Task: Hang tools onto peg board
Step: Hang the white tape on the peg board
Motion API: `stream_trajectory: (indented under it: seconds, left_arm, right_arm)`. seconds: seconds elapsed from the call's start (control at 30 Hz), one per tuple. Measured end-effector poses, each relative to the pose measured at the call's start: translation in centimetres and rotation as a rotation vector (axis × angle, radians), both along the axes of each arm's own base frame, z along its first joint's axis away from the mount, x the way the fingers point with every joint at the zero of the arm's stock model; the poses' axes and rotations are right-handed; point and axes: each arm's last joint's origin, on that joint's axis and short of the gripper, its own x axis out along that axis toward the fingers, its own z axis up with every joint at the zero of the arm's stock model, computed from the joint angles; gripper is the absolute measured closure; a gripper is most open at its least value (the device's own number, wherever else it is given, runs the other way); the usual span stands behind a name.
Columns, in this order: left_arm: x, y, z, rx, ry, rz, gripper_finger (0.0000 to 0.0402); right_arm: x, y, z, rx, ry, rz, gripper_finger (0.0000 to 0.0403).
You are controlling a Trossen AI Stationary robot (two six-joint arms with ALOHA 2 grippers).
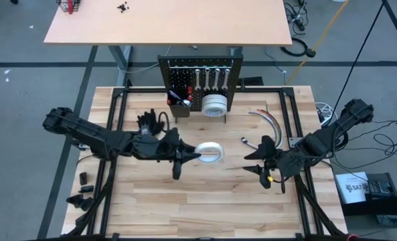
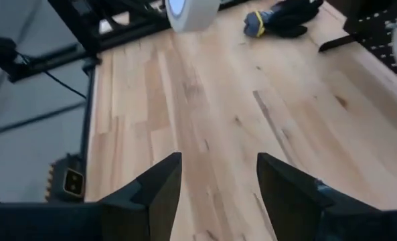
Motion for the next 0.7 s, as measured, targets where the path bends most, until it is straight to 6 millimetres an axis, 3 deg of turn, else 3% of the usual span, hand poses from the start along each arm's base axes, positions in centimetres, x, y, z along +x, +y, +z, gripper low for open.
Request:
stream_trajectory:
  seconds: [0.43, 0.7]
  left_arm:
    - [0.3, 0.1, -0.4, 0.010, 0.016, -0.014, 0.0341]
    - [0.4, 0.2, -0.4, 0.009, 0.017, -0.012, 0.0341]
  right_arm:
    - [-0.5, -0.1, -5.9, 0.256, -0.320, 0.052, 0.0216]
    - [0.5, 0.6, -6.2, 0.296, -0.468, 0.108, 0.0216]
